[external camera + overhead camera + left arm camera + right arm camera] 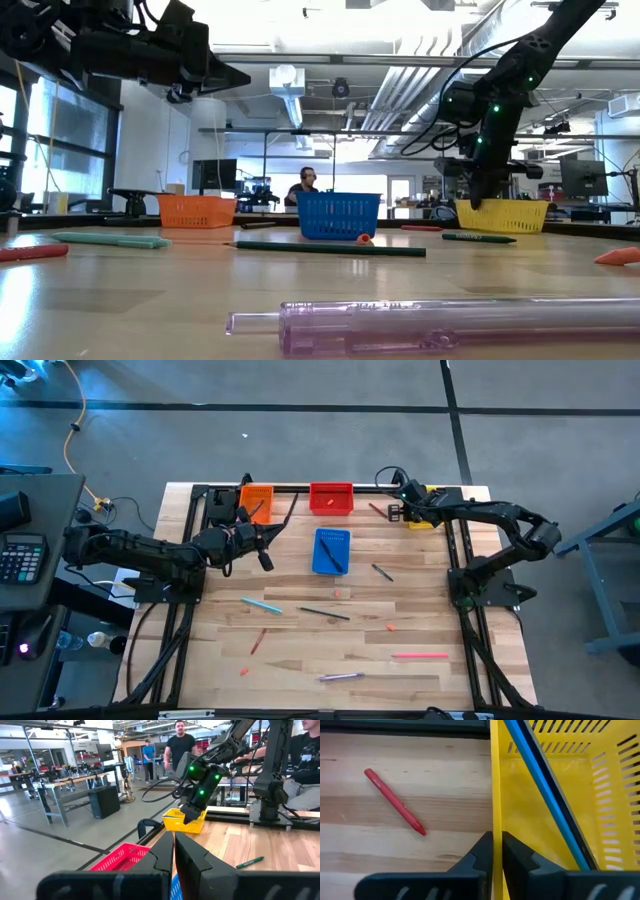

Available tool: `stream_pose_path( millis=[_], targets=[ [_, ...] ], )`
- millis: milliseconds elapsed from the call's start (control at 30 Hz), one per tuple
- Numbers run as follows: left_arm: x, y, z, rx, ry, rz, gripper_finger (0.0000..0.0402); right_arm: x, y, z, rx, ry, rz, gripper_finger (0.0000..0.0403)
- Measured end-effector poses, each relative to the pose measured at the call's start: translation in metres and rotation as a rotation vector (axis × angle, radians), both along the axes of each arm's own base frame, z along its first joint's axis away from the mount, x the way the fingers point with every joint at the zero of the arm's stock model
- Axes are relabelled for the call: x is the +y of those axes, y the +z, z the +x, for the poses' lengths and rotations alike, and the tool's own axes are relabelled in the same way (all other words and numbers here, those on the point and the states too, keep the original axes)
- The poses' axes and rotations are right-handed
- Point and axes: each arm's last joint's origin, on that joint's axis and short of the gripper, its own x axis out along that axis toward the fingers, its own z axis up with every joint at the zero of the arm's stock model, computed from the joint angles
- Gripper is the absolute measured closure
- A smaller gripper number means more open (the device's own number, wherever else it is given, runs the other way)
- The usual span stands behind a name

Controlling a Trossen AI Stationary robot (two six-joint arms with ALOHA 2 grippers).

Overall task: Sort crayons/erasers/pens/pencils in bins
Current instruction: Adjust the yellow bin, then put the red crayon into the orange bin

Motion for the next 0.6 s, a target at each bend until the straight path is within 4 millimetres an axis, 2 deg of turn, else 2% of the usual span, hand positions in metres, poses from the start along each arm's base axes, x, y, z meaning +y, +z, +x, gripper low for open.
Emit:
stream_pose_path(
  millis=[300,600],
  targets=[
    [0.0,-0.0001,0.0,0.001,0.0,-0.001,0.0394,0.0,0.0,0.0,-0.004,-0.004,0.001,0.0372],
    [0.0,-0.0002,0.0,0.002,0.0,-0.001,0.0394,0.0,0.0,0.0,-0.004,-0.004,0.002,0.028]
  ],
)
